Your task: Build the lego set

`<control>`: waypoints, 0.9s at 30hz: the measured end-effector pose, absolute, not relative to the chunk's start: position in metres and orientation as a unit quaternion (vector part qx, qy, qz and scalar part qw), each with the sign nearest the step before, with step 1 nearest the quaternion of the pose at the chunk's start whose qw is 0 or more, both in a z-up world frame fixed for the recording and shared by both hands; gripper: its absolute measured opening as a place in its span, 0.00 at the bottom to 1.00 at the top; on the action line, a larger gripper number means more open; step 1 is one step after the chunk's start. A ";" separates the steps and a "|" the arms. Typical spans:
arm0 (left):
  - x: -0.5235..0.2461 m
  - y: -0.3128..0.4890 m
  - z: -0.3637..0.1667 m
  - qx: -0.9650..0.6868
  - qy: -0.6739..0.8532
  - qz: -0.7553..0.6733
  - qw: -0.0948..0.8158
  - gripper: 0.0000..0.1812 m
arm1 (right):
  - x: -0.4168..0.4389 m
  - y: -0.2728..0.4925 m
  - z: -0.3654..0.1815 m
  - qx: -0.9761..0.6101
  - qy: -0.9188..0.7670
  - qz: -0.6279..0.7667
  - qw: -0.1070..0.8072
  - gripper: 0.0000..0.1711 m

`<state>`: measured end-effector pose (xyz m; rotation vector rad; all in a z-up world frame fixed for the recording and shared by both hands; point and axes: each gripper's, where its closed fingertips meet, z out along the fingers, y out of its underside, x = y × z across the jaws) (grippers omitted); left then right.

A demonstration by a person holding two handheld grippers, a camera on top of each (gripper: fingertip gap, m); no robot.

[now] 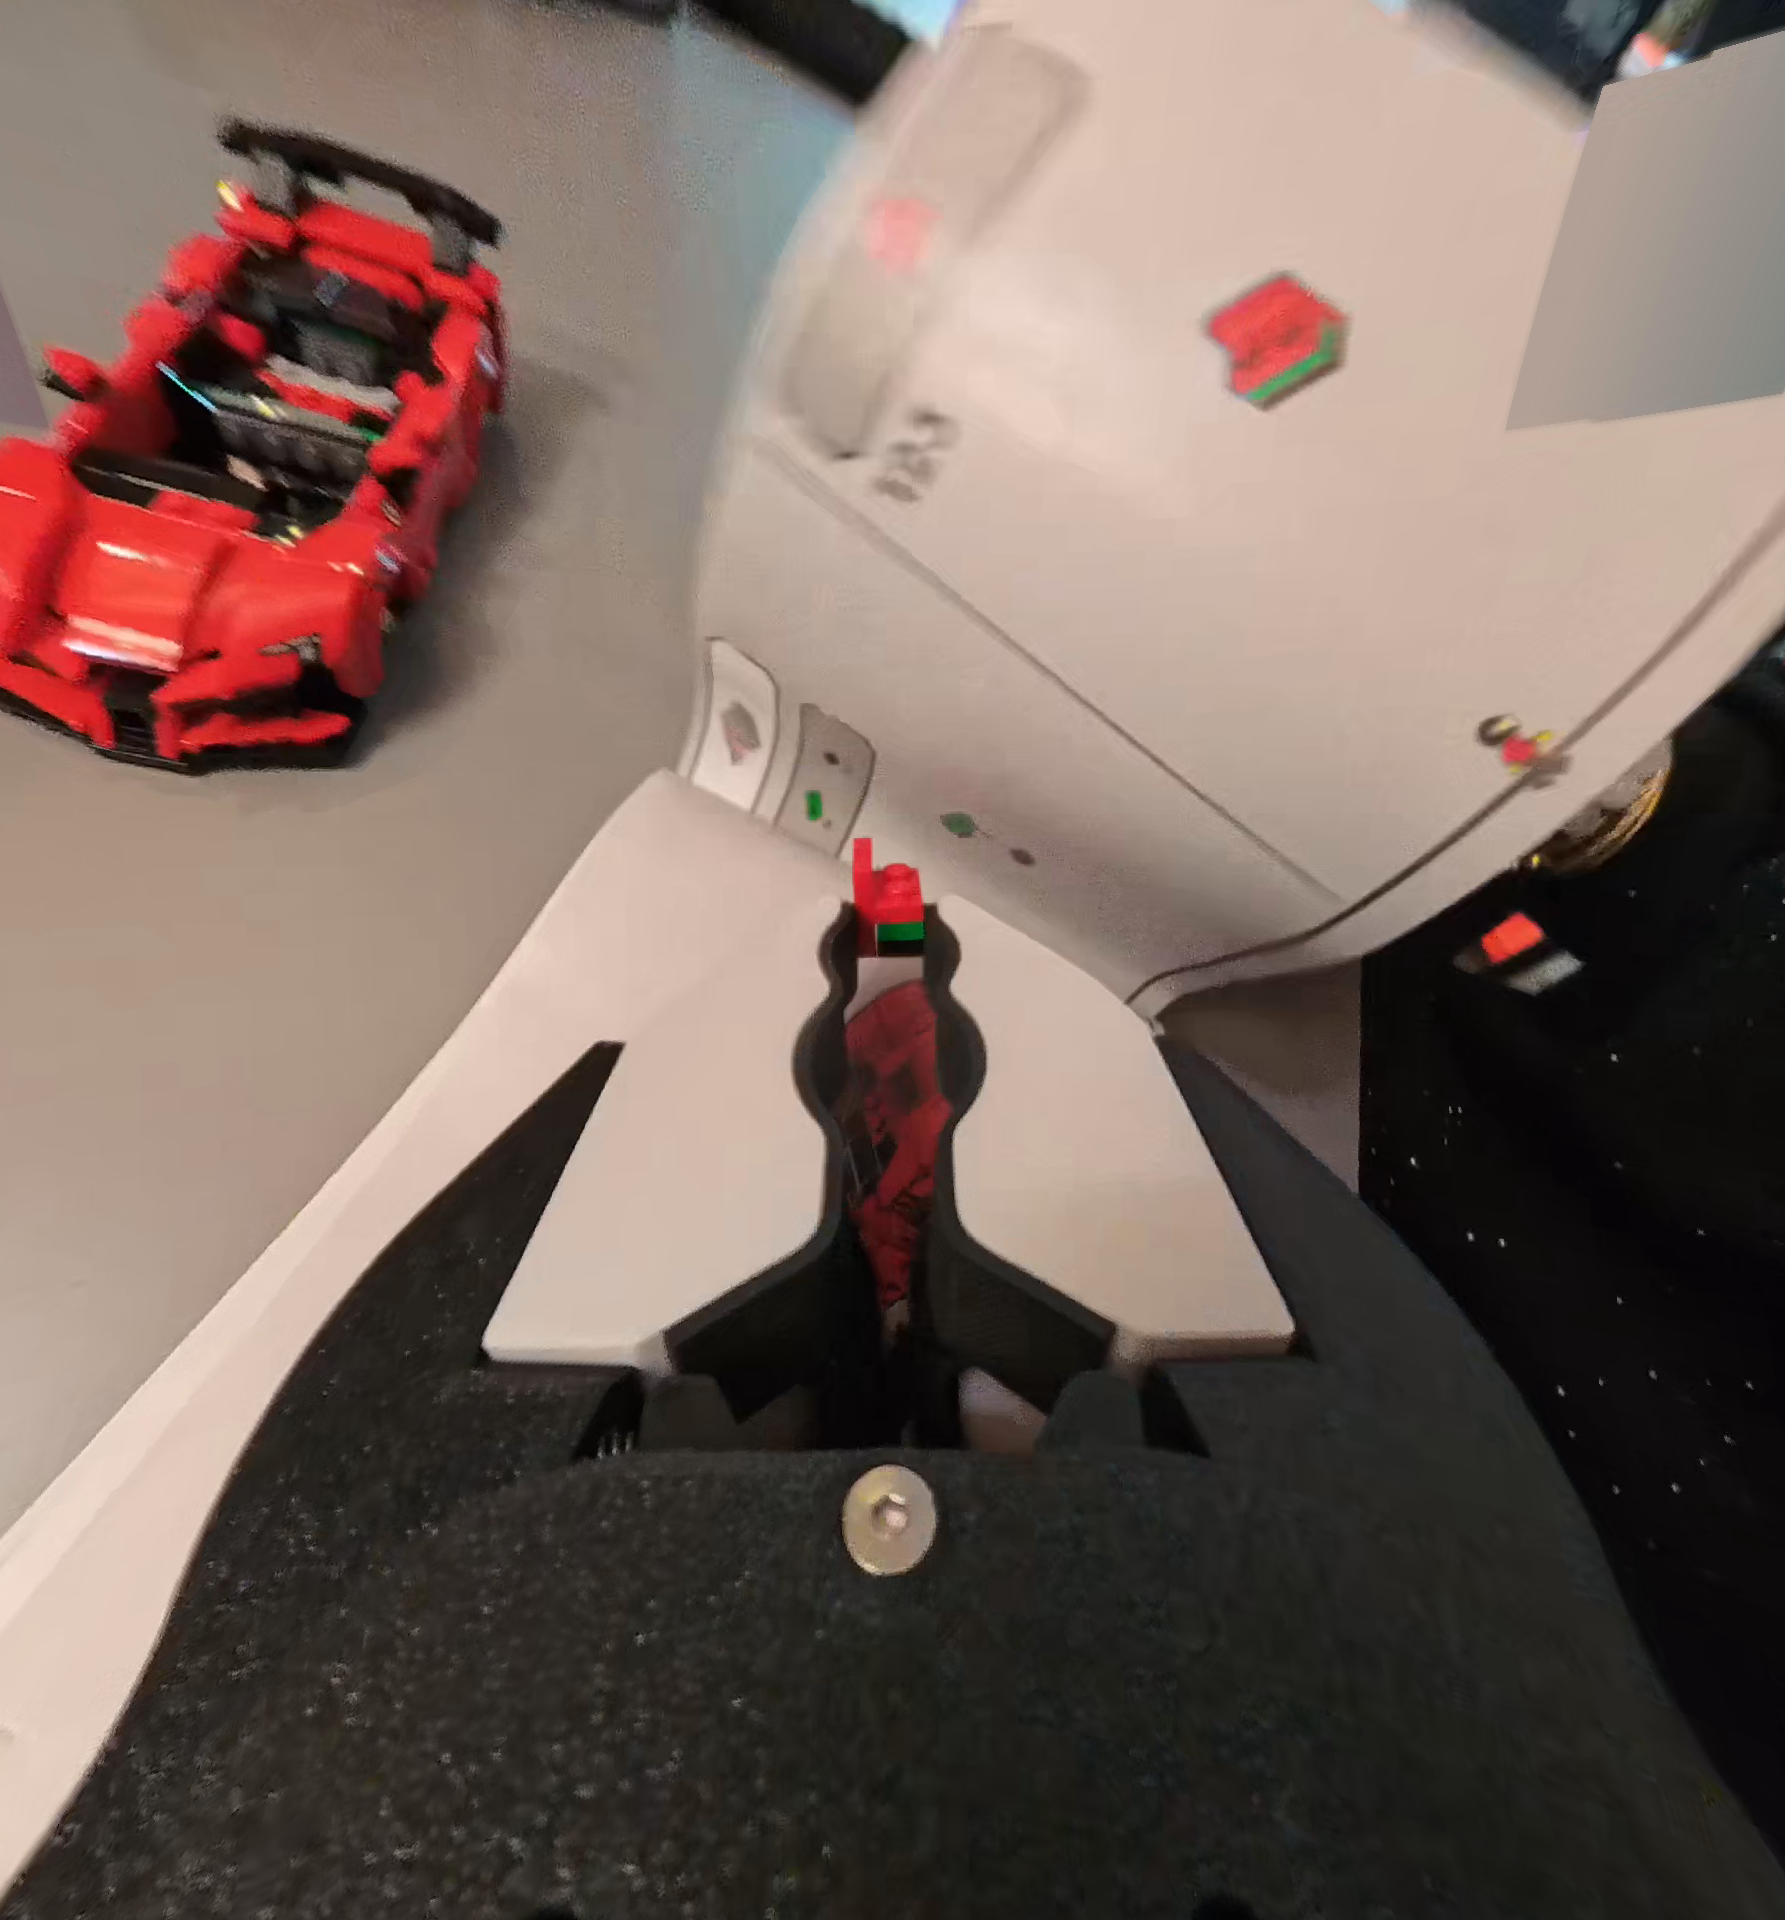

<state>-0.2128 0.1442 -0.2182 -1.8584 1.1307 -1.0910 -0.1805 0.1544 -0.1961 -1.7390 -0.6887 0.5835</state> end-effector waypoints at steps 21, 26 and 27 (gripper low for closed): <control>-0.284 0.141 -0.121 -0.686 0.364 -0.334 0.534 0.06 | -0.240 0.135 -0.206 -0.710 -0.463 0.312 0.430 0.25; -0.240 0.120 -0.154 -0.683 0.399 -0.400 0.463 0.06 | -0.183 0.143 -0.223 -0.710 -0.521 0.288 0.375 0.00; -0.225 0.112 -0.158 -0.676 0.416 -0.414 0.446 0.06 | -0.182 0.142 -0.230 -0.706 -0.533 0.292 0.364 0.00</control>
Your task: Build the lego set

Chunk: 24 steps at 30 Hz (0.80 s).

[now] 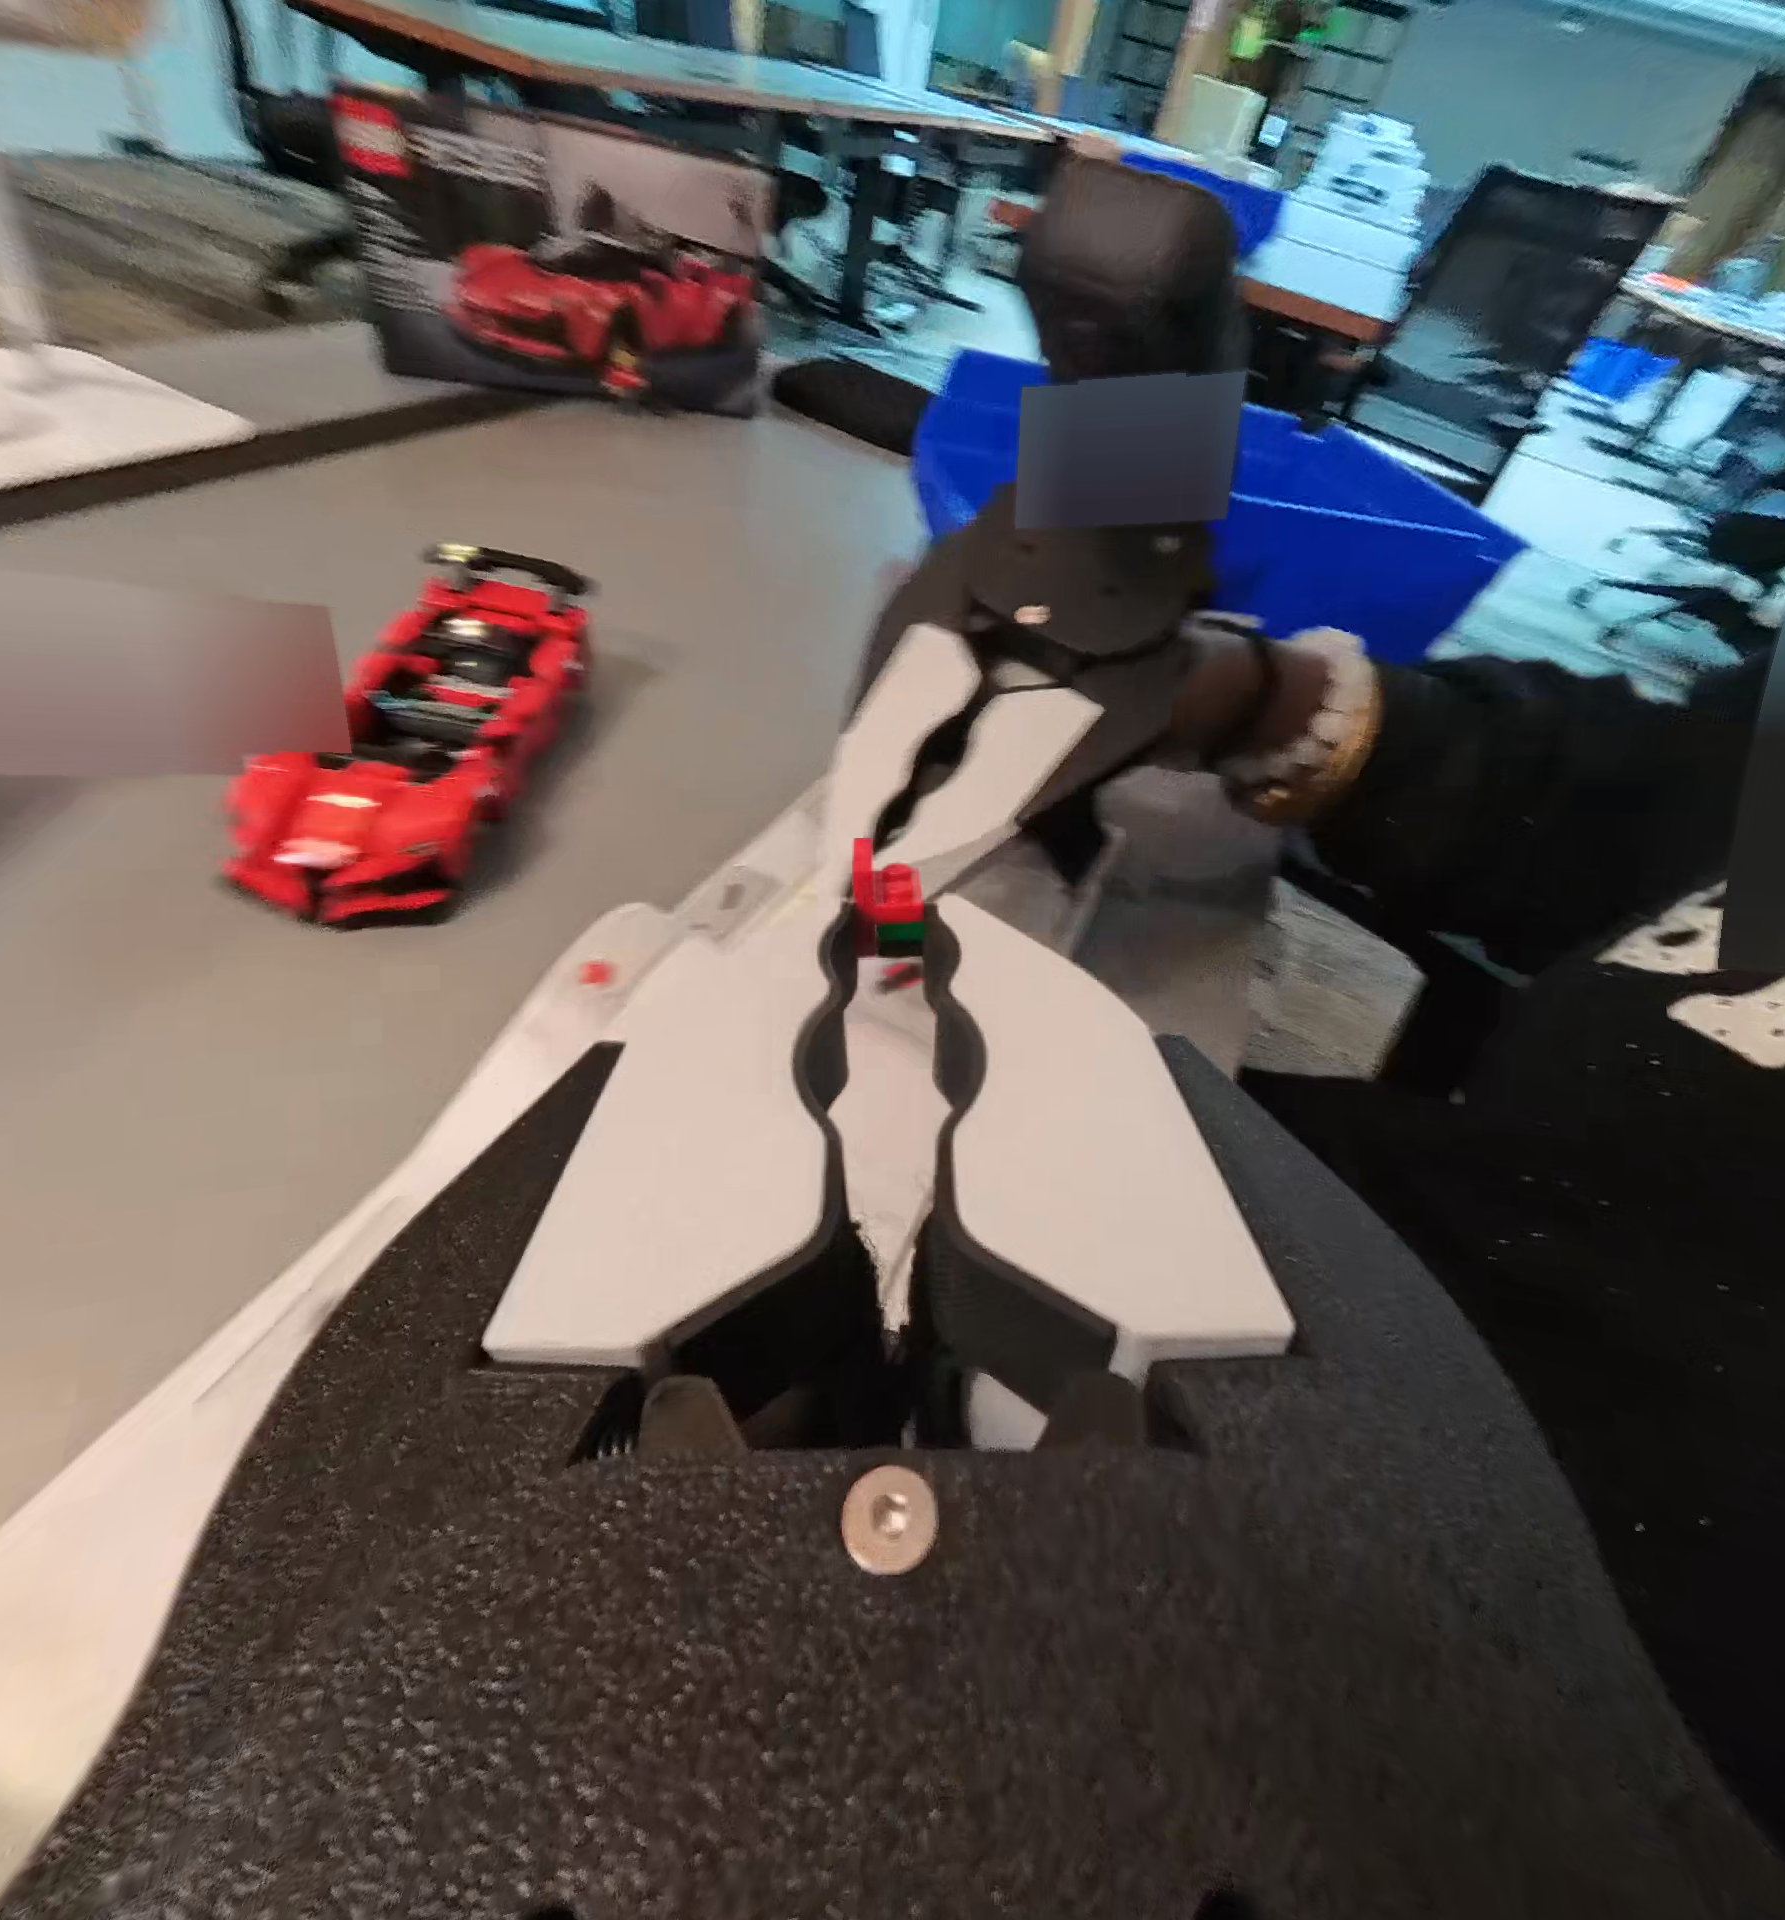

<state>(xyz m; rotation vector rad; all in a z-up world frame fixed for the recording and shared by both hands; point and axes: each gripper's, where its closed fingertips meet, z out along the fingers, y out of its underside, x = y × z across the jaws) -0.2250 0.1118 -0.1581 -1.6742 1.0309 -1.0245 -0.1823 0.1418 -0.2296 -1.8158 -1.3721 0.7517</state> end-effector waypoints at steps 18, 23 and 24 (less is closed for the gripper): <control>-0.220 0.128 -0.255 -0.768 0.471 -0.293 0.320 0.06 | -0.204 0.152 -0.252 -0.740 -0.492 0.352 0.294 0.00; -0.221 0.129 -0.255 -0.776 0.456 -0.306 0.310 0.06 | -0.190 0.181 -0.257 -0.802 -0.389 0.343 0.295 0.00; -0.221 0.129 -0.256 -0.776 0.456 -0.304 0.311 0.06 | -0.186 0.187 -0.261 -0.817 -0.374 0.325 0.295 0.00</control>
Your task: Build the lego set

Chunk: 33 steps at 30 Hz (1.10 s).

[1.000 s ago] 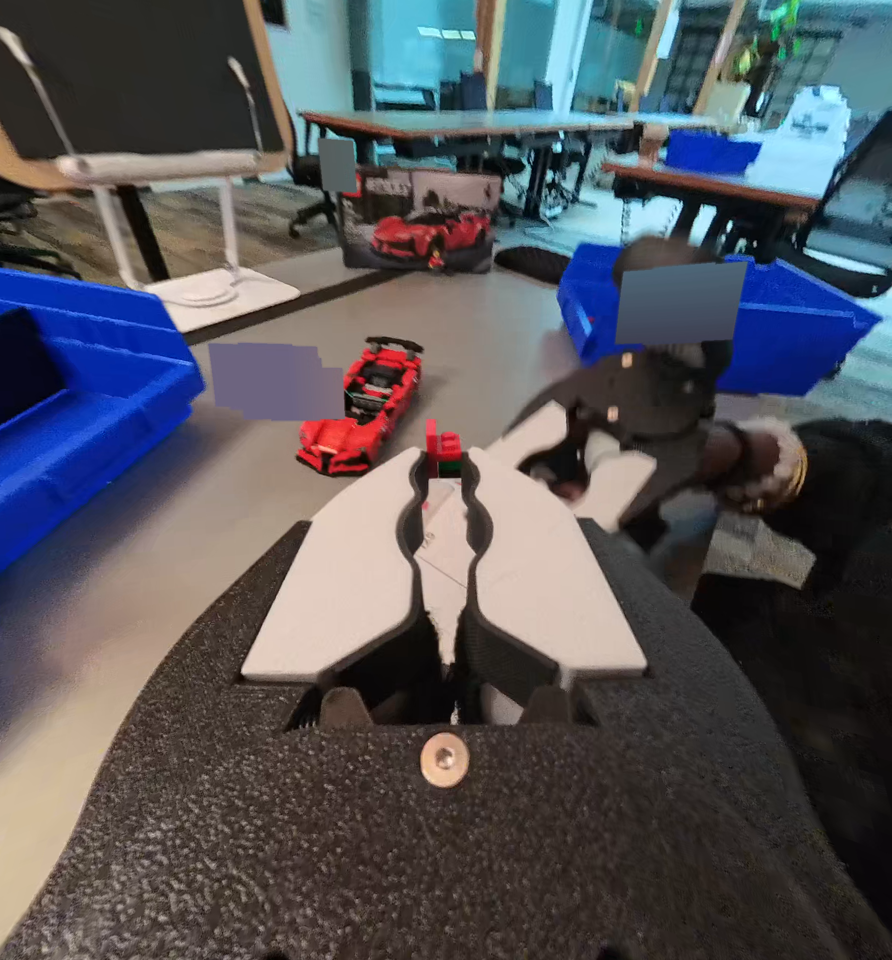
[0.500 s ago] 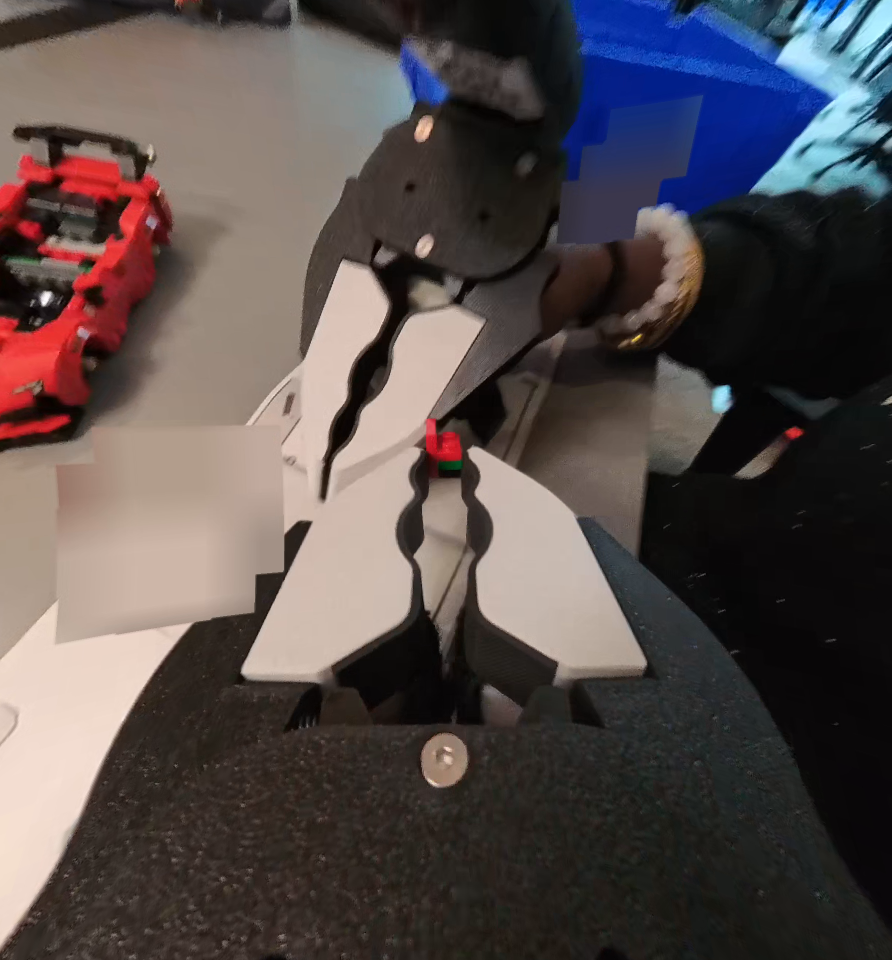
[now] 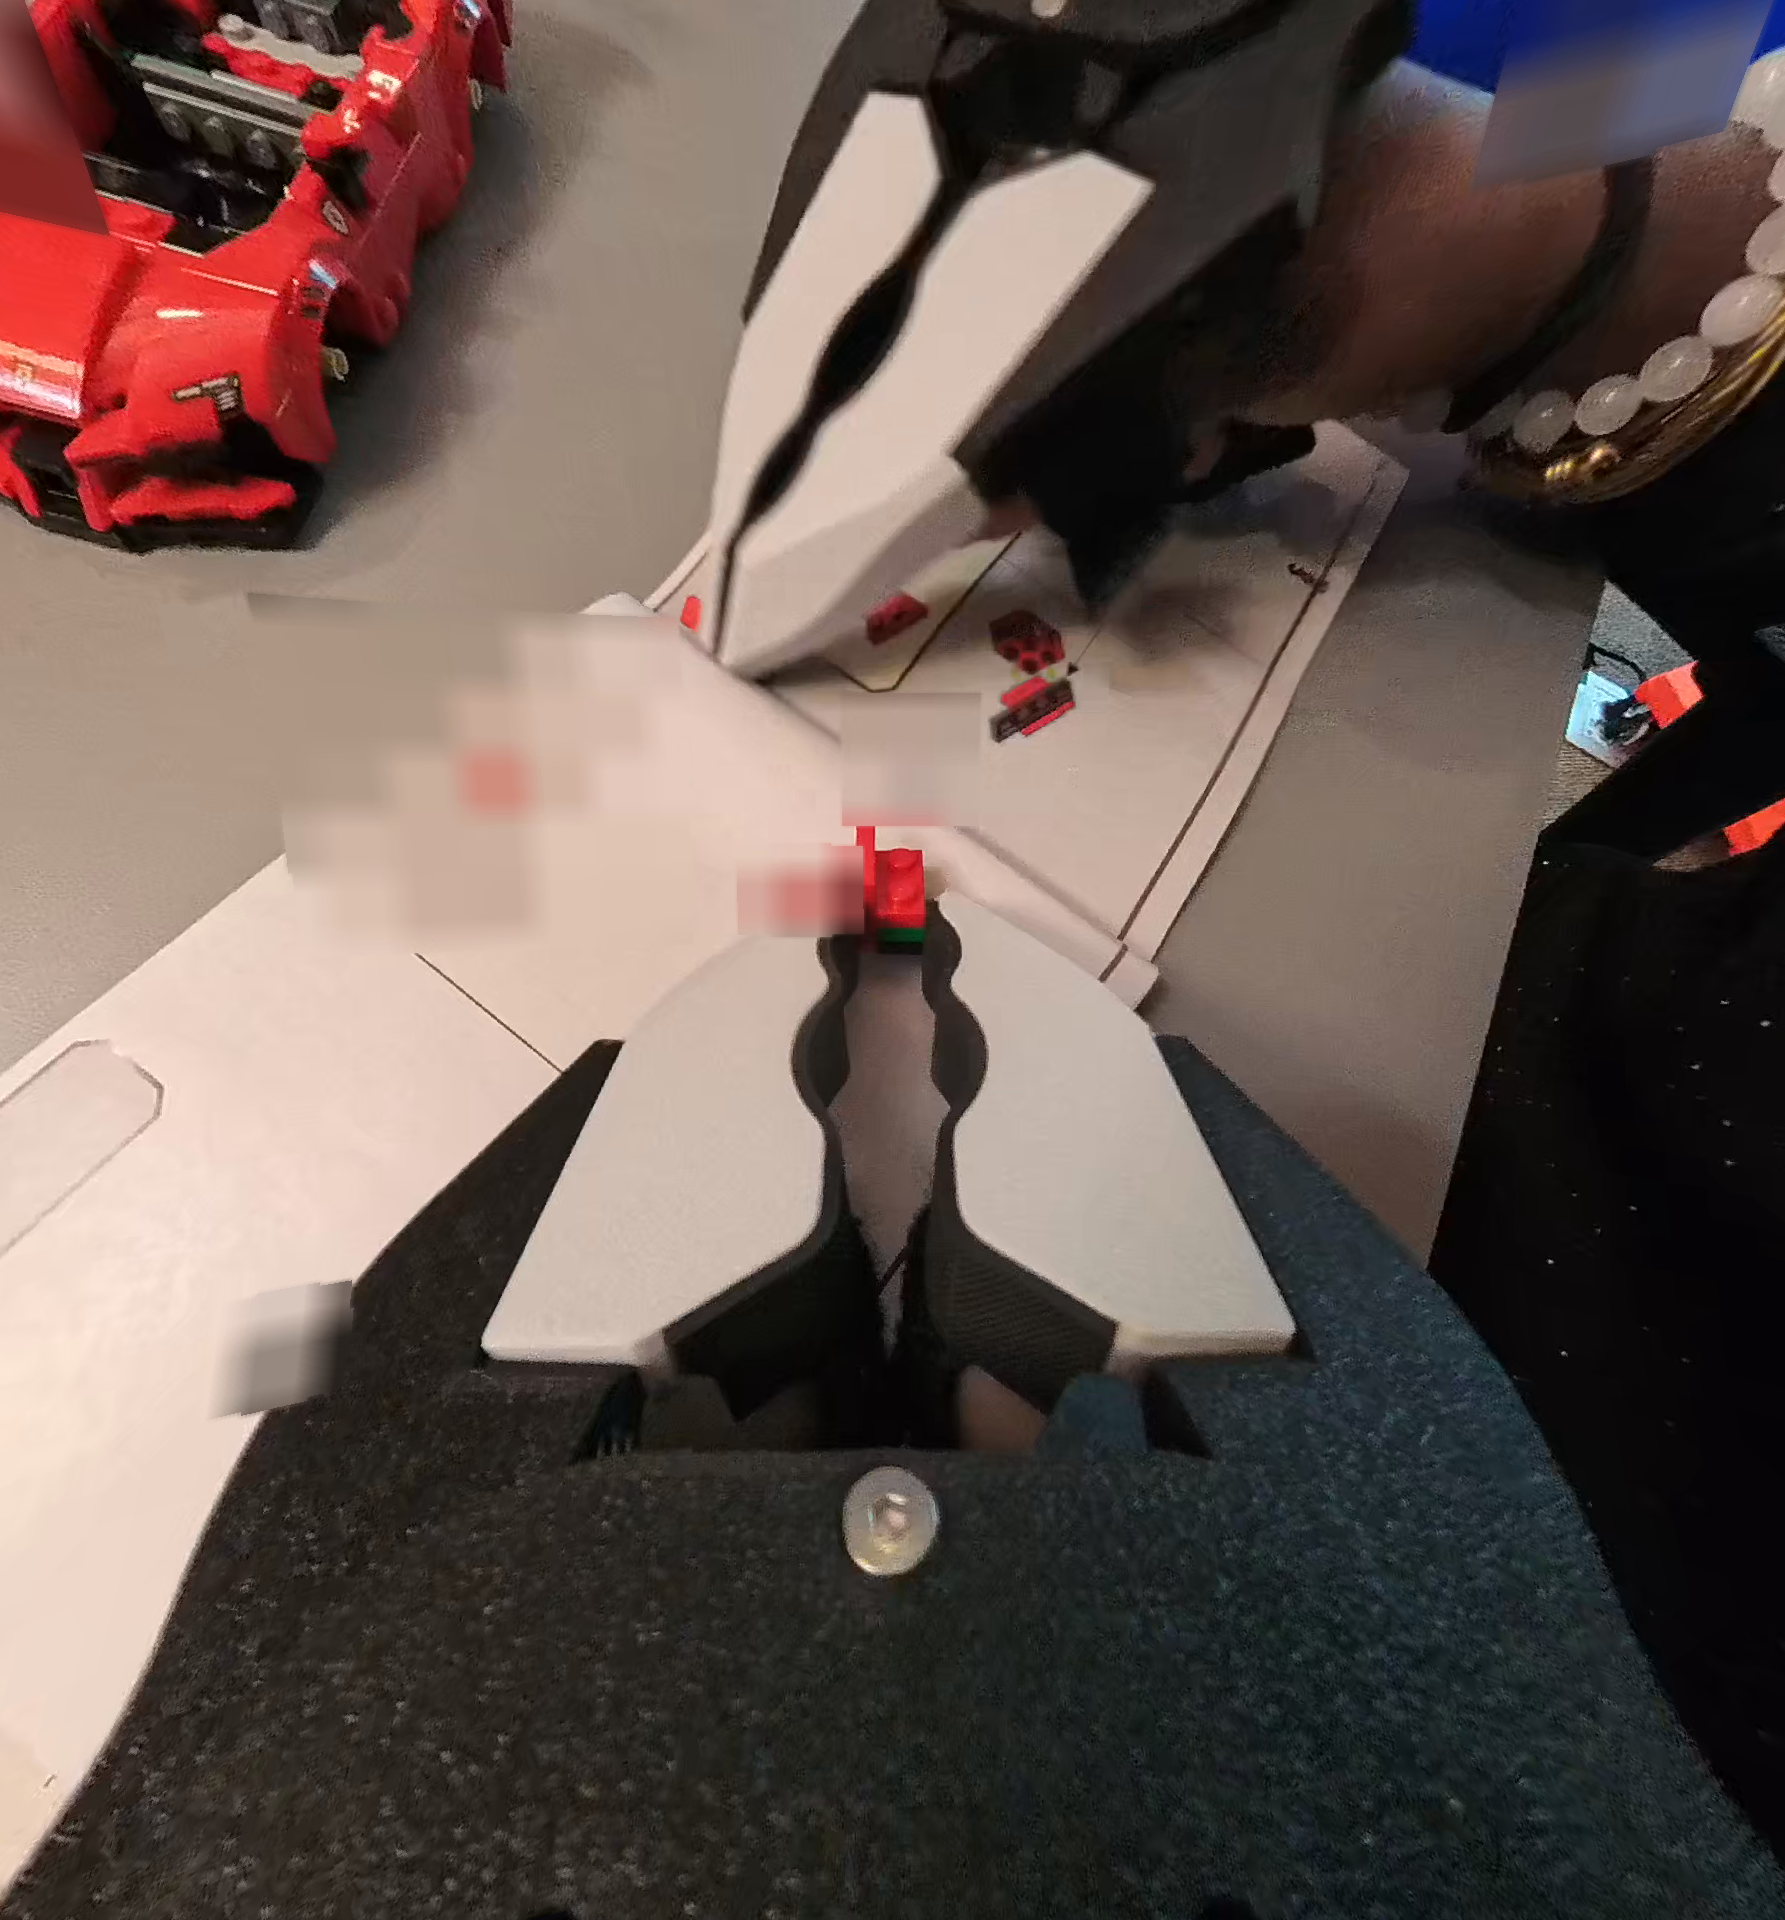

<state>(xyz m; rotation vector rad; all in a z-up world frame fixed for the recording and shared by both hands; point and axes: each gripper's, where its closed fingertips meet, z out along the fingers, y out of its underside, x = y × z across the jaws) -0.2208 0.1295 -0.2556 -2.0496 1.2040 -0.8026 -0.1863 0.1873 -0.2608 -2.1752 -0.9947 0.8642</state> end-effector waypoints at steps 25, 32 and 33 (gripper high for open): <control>-0.153 0.106 -0.206 -0.670 0.514 -0.378 0.379 0.06 | -0.155 0.106 -0.201 -0.667 -0.606 0.313 0.301 0.14; -0.151 0.100 -0.214 -0.672 0.518 -0.395 0.352 0.08 | -0.145 0.104 -0.206 -0.655 -0.612 0.319 0.308 0.07; -0.152 0.102 -0.214 -0.674 0.513 -0.396 0.353 0.08 | -0.142 0.108 -0.209 -0.661 -0.605 0.314 0.313 0.07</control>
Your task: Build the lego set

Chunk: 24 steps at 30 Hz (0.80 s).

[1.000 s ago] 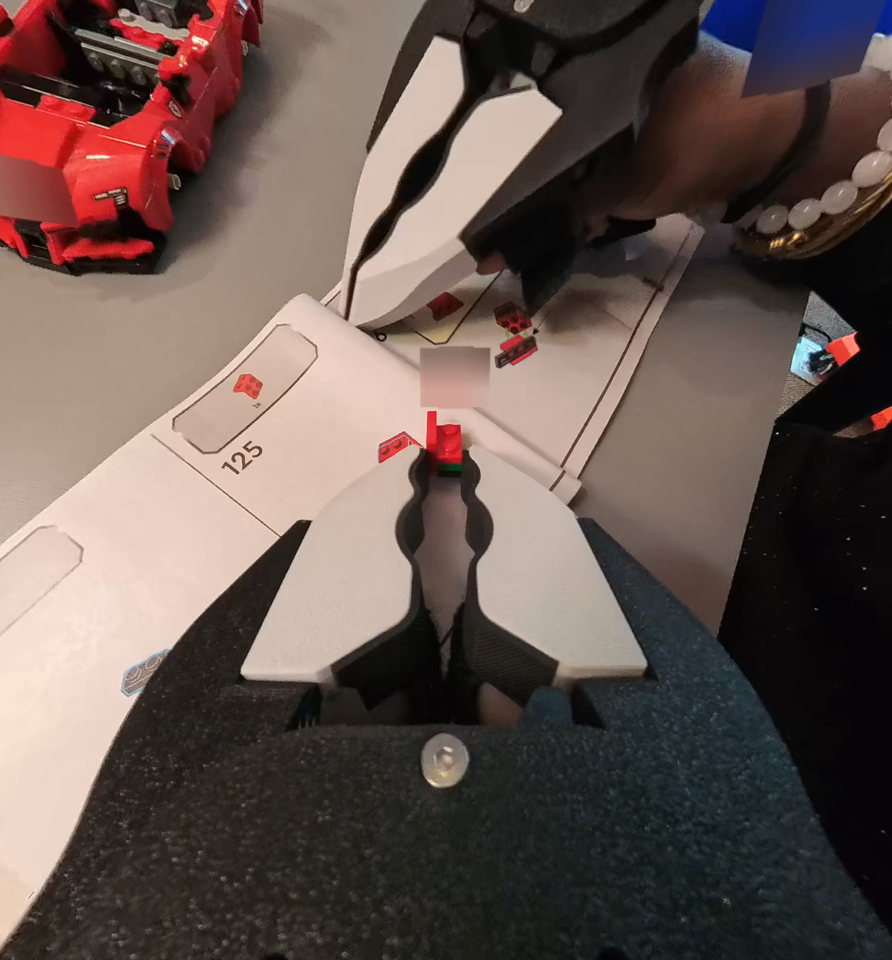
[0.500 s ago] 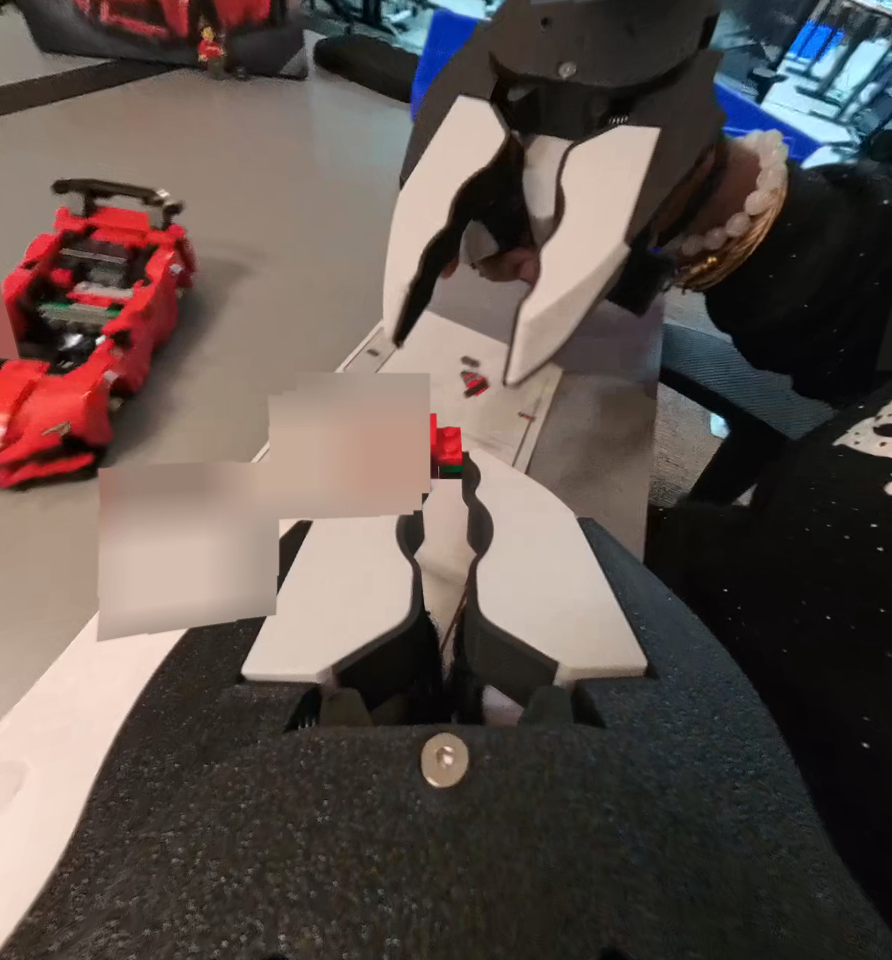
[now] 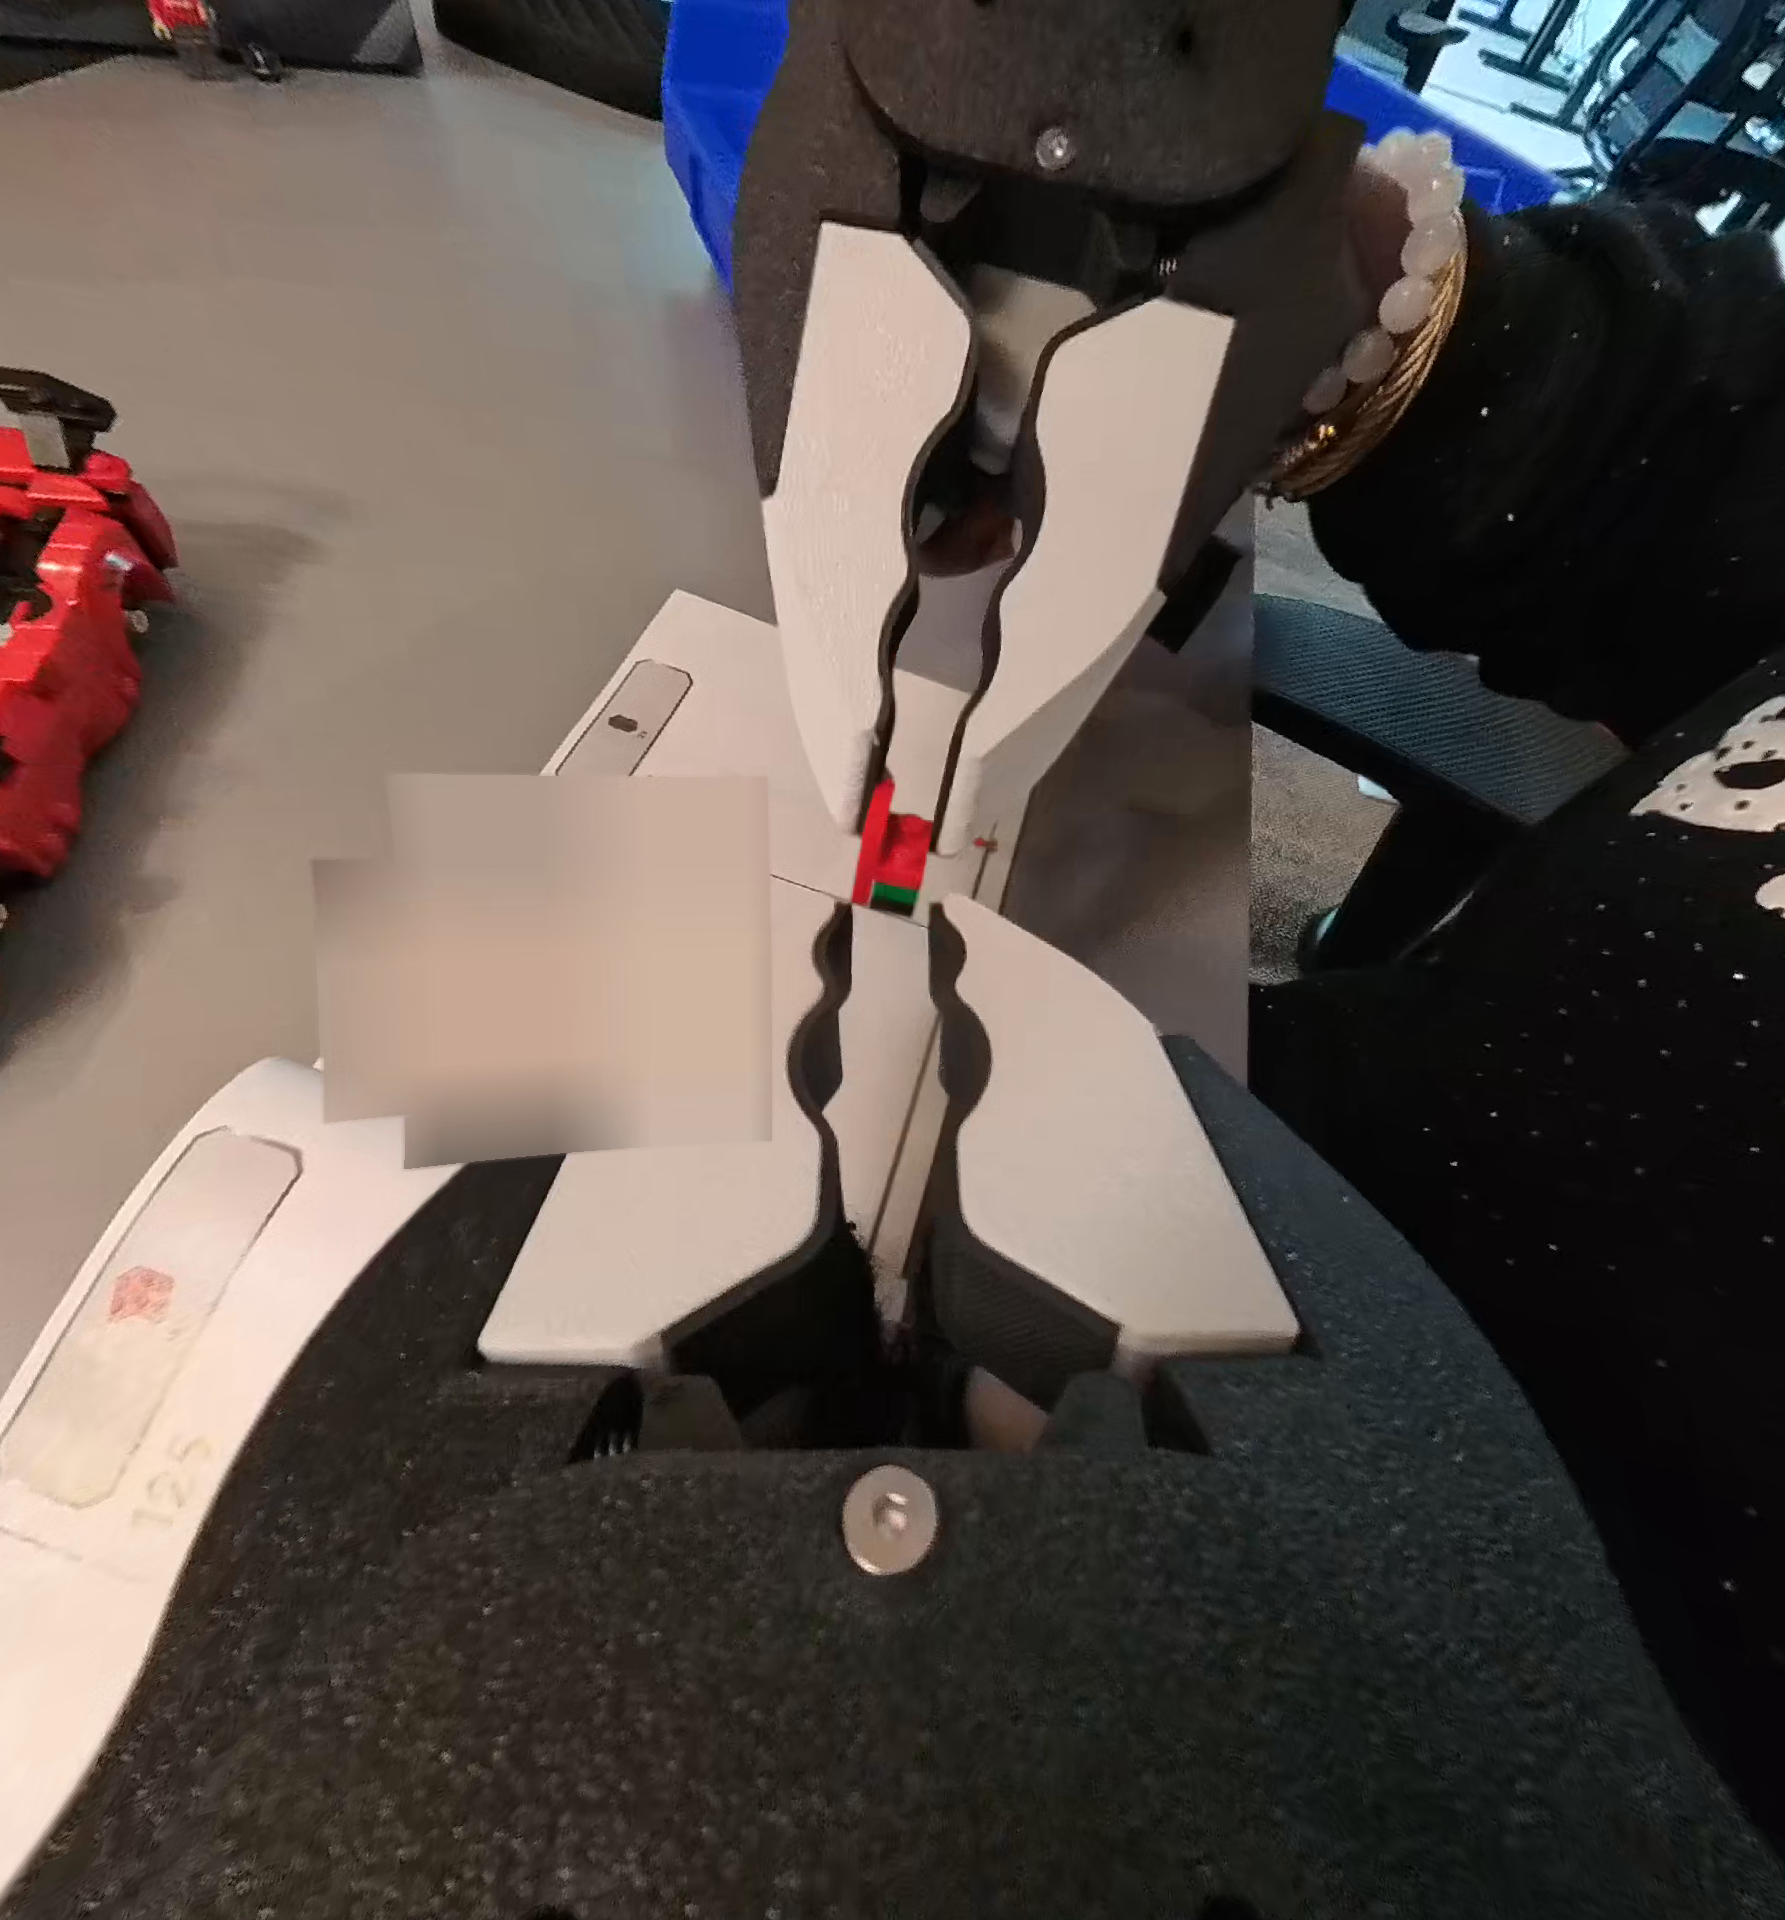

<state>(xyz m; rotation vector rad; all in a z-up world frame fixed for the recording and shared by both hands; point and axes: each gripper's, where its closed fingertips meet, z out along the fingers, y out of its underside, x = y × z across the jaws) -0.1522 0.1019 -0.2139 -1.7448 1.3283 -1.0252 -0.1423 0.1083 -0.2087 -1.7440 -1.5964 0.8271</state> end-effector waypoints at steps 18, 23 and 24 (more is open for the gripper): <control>-0.357 0.191 -0.243 -0.855 0.326 -0.139 0.379 0.09 | -0.162 0.151 -0.214 -0.732 -0.568 0.212 0.311 0.11; -0.368 0.194 -0.242 -0.854 0.298 -0.158 0.396 0.09 | -0.229 0.146 -0.243 -0.729 -0.577 0.220 0.294 0.16; -0.370 0.195 -0.239 -0.851 0.294 -0.161 0.404 0.09 | -0.232 0.145 -0.254 -0.729 -0.592 0.202 0.277 0.17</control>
